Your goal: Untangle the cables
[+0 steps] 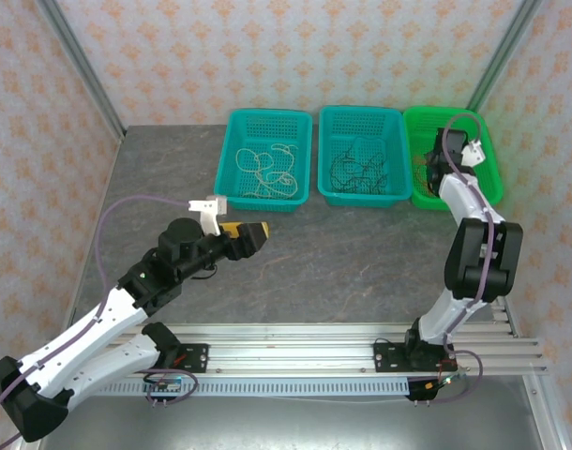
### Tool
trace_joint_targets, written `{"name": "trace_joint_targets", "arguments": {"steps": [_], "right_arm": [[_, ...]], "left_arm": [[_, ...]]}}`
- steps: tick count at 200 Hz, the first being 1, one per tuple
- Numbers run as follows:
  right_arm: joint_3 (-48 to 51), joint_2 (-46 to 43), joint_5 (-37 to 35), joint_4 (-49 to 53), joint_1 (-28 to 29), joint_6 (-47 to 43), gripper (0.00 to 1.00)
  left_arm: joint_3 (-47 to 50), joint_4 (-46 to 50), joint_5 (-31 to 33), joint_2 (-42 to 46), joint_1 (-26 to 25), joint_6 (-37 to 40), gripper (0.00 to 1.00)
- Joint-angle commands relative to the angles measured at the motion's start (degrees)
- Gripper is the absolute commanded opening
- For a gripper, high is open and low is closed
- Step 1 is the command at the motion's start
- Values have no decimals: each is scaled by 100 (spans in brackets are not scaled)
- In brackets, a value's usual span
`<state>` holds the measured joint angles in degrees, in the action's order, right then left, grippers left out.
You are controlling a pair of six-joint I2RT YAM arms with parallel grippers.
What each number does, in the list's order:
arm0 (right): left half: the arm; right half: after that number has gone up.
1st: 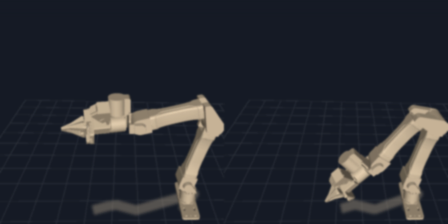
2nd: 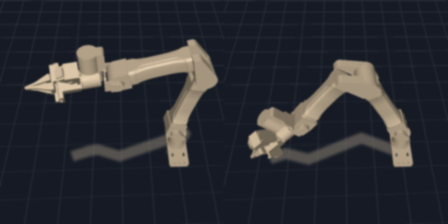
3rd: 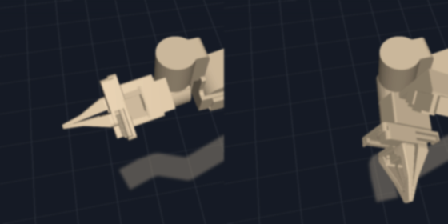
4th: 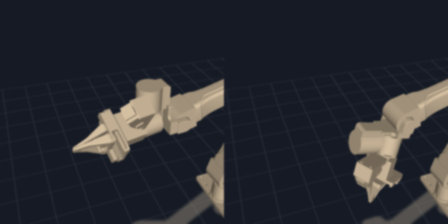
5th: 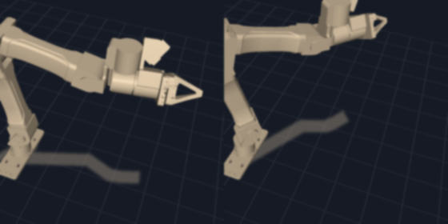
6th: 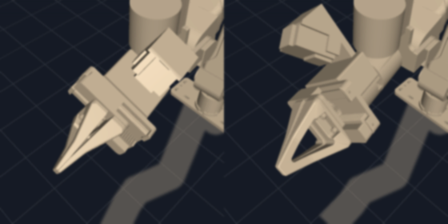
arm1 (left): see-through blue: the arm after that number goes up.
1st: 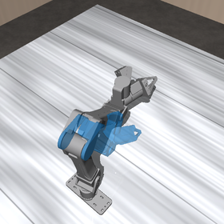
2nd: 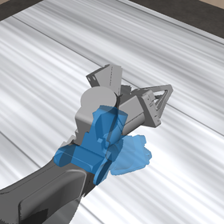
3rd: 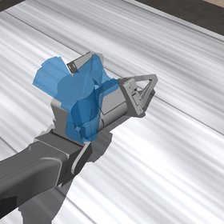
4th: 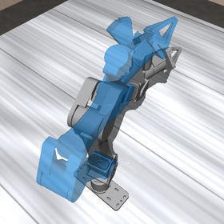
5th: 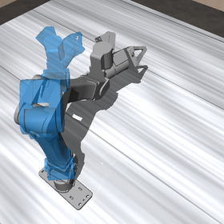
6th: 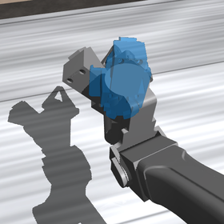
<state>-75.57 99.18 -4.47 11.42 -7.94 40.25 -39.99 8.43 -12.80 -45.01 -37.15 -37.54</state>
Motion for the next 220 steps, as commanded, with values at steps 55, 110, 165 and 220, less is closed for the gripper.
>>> {"name": "trace_joint_targets", "arguments": {"steps": [55, 110, 165, 220], "right_arm": [[3119, -3197, 701, -677, 359, -920, 66], [5465, -5160, -385, -1980, 626, -2743, 94], [5658, -2727, -601, -4851, 811, -3520, 96], [5440, -945, -179, -6601, 1032, -4288, 99]], "left_arm": [[441, 687, 3812, 868, -39, 1391, 96], [1468, -895, 5672, 239, 475, 2987, 99], [1907, -3176, 4043, -1211, 2036, 3654, 100], [1614, -4481, 3066, -3227, 2822, 3960, 100]]}}
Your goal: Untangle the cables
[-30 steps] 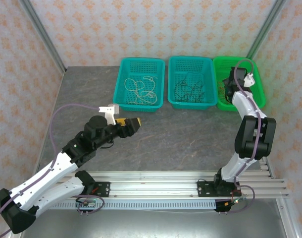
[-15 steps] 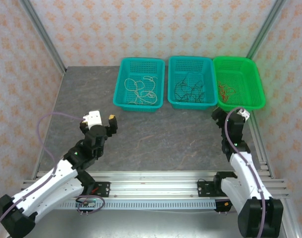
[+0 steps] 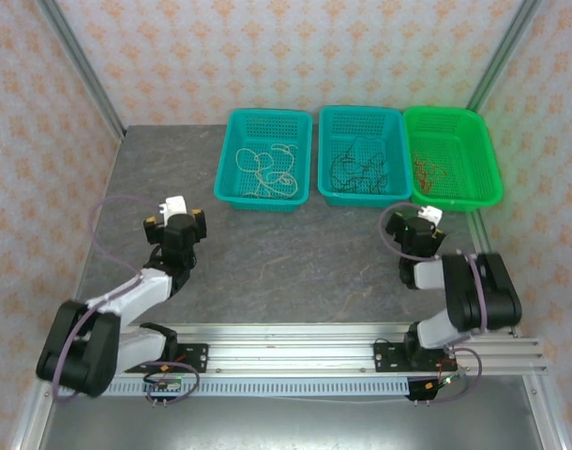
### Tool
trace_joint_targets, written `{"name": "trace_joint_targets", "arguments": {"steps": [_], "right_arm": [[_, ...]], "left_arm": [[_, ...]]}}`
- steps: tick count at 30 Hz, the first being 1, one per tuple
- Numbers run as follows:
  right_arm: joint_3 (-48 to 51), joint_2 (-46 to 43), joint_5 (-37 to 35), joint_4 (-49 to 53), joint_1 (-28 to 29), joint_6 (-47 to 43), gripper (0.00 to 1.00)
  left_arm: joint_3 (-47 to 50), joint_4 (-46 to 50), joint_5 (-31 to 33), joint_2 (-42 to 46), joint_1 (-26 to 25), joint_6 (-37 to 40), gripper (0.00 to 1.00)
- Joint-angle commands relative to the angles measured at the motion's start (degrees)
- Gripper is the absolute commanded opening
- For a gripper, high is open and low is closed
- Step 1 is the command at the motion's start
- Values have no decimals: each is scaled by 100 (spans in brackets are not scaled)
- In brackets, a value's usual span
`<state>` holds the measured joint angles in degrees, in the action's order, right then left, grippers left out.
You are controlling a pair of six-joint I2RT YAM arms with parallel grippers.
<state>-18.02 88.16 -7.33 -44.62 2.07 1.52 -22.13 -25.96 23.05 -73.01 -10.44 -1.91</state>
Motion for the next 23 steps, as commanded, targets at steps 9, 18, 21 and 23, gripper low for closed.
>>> {"name": "trace_joint_targets", "arguments": {"steps": [9, 18, 21, 23], "right_arm": [[-367, -93, -568, -452, 86, -160, 99], [-420, -56, -496, -374, 92, -205, 99], [-360, -94, -468, -436, 92, -222, 99], [-111, -136, -496, -861, 92, -207, 99]], "left_arm": [[-152, -1773, -1192, -1258, 728, 98, 100], [-147, -1789, -1191, -1264, 723, 104, 100], [-145, -1803, -1189, -1268, 719, 103, 100], [-152, -1801, -1189, -1268, 718, 108, 100]]}}
